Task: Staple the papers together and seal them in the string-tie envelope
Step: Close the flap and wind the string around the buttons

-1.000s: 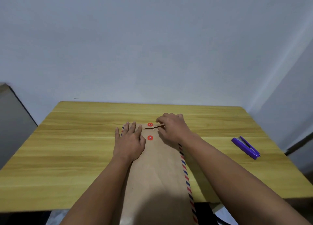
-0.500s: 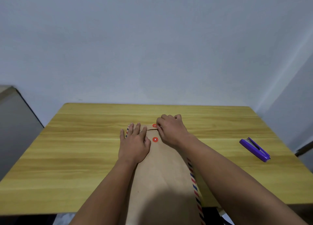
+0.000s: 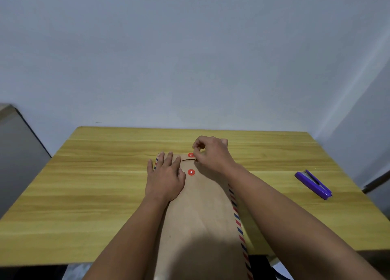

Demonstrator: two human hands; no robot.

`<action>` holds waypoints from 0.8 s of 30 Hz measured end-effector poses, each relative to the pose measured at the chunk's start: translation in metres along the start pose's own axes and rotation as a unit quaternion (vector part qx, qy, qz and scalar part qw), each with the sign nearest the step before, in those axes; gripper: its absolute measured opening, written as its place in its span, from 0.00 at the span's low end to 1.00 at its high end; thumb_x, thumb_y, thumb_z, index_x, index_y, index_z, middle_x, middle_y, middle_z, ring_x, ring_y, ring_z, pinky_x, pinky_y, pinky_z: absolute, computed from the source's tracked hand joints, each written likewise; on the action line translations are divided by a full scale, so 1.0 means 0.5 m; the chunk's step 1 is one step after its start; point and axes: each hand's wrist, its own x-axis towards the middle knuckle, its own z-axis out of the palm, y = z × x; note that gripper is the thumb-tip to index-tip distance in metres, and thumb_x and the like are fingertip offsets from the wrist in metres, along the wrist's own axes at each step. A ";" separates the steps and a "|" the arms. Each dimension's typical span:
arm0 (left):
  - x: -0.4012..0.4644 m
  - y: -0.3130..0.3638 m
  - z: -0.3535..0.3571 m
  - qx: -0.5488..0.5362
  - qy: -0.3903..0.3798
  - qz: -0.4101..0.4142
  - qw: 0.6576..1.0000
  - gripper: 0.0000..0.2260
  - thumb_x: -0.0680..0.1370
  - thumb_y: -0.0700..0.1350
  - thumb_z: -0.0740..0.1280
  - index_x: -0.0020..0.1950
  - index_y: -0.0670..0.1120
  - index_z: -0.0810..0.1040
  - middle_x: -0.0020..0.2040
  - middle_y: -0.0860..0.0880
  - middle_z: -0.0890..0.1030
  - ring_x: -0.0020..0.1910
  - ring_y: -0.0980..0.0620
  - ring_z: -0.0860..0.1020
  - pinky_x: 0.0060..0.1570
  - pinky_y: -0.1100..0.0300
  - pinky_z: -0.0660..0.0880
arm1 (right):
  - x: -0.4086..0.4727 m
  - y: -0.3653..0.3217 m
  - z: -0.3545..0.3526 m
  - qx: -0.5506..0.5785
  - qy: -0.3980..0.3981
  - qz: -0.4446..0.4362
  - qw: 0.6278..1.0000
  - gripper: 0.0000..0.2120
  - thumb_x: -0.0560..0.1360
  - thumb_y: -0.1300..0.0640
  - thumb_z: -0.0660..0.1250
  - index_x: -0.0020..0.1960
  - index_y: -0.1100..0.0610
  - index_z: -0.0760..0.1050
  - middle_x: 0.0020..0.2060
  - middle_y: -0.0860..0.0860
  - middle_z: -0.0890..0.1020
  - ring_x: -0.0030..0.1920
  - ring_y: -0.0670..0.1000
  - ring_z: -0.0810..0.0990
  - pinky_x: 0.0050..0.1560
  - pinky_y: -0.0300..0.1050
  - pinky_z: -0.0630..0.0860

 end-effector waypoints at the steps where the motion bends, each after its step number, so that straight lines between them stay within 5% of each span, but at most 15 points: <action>1: 0.000 0.000 0.000 0.001 -0.002 -0.001 1.000 0.25 0.82 0.53 0.52 0.79 0.53 0.66 0.82 0.48 0.61 0.83 0.45 0.53 0.78 0.36 0.50 | 0.000 0.006 -0.004 -0.027 -0.027 0.006 0.999 0.10 0.75 0.49 0.66 0.54 0.46 0.81 0.49 0.41 0.82 0.55 0.46 0.78 0.61 0.53 0.63; 3: 0.001 0.000 0.001 0.002 -0.004 -0.001 1.000 0.25 0.82 0.54 0.52 0.79 0.53 0.65 0.82 0.49 0.61 0.83 0.45 0.52 0.78 0.36 0.50 | -0.003 0.018 -0.012 -0.113 -0.124 0.007 0.986 0.20 0.75 0.47 0.66 0.67 0.44 0.78 0.59 0.45 0.80 0.63 0.50 0.75 0.63 0.56 0.63; 5: 0.001 -0.001 0.001 0.002 -0.002 -0.001 1.000 0.25 0.82 0.54 0.52 0.79 0.53 0.66 0.82 0.49 0.61 0.83 0.45 0.53 0.78 0.36 0.50 | -0.007 0.035 -0.006 -0.165 -0.168 0.004 0.972 0.21 0.77 0.44 0.66 0.69 0.42 0.77 0.62 0.47 0.78 0.65 0.52 0.74 0.62 0.57 0.62; 12: 0.001 -0.001 0.002 0.007 -0.002 -0.003 1.000 0.25 0.82 0.54 0.52 0.79 0.53 0.67 0.82 0.49 0.61 0.83 0.45 0.53 0.78 0.37 0.50 | -0.019 0.041 0.033 -0.187 -0.065 -0.001 0.980 0.11 0.82 0.44 0.64 0.56 0.43 0.85 0.55 0.44 0.82 0.59 0.51 0.78 0.62 0.57 0.61; 24: 0.001 0.002 -0.002 -0.005 -0.002 -0.005 1.000 0.25 0.82 0.53 0.52 0.80 0.54 0.65 0.82 0.49 0.61 0.83 0.45 0.52 0.78 0.36 0.50 | 0.013 0.011 -0.003 0.081 -0.059 0.136 0.986 0.12 0.80 0.51 0.63 0.39 0.51 0.74 0.42 0.43 0.79 0.51 0.49 0.78 0.58 0.52 0.61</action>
